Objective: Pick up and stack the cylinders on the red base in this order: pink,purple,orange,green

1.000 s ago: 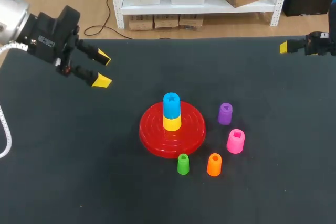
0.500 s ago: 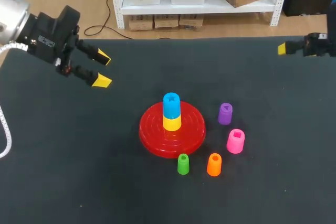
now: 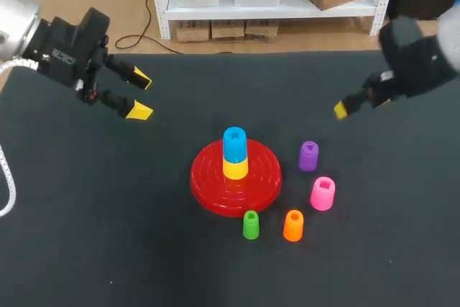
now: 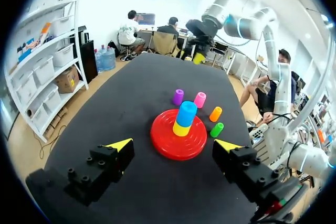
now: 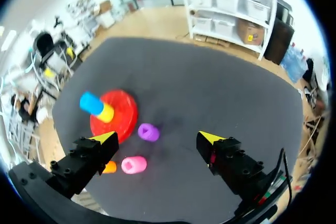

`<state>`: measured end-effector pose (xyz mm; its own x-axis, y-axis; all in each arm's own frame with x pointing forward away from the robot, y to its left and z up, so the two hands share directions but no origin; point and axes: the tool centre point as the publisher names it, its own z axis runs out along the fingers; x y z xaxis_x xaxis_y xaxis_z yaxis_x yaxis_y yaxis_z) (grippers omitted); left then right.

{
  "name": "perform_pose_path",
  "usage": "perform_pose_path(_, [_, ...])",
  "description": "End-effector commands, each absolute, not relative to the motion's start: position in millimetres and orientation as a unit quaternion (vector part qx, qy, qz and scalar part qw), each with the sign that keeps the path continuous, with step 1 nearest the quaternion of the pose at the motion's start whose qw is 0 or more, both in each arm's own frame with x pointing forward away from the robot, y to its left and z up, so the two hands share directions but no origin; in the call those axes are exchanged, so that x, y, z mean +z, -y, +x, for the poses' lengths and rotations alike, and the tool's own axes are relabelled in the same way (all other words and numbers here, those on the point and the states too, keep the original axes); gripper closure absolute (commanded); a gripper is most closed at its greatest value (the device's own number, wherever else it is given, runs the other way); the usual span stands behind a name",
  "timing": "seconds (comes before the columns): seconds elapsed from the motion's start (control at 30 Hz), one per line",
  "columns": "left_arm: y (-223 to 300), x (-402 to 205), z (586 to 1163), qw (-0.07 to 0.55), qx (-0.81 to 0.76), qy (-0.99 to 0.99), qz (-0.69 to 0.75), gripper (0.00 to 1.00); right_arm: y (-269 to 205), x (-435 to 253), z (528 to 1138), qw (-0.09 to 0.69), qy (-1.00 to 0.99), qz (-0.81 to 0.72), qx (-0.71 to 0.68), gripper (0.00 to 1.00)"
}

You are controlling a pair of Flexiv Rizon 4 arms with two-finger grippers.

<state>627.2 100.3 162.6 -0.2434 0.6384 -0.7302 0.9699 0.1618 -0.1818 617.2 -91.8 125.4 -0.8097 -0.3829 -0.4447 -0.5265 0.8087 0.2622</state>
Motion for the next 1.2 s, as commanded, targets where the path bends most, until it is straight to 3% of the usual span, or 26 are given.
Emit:
perform_pose_path(0.03, [-100.9, 161.7, 626.8, 0.257, -0.325, -0.717, 0.560, 0.00, 77.2, 122.4, 587.8, 0.192, -0.940, -0.249, 0.132, 0.00])
perform_pose_path(0.43, [-100.9, 161.7, 626.8, 0.257, -0.325, -0.717, 0.560, 0.00, 60.2, 77.5, 544.2, 0.170, -0.937, -0.296, 0.071, 0.00])
perform_pose_path(1.2, [-100.9, 161.7, 626.8, 0.257, -0.325, -0.717, 0.560, 0.00, 53.9, 27.6, 549.4, 0.153, -0.935, -0.319, 0.037, 0.00])
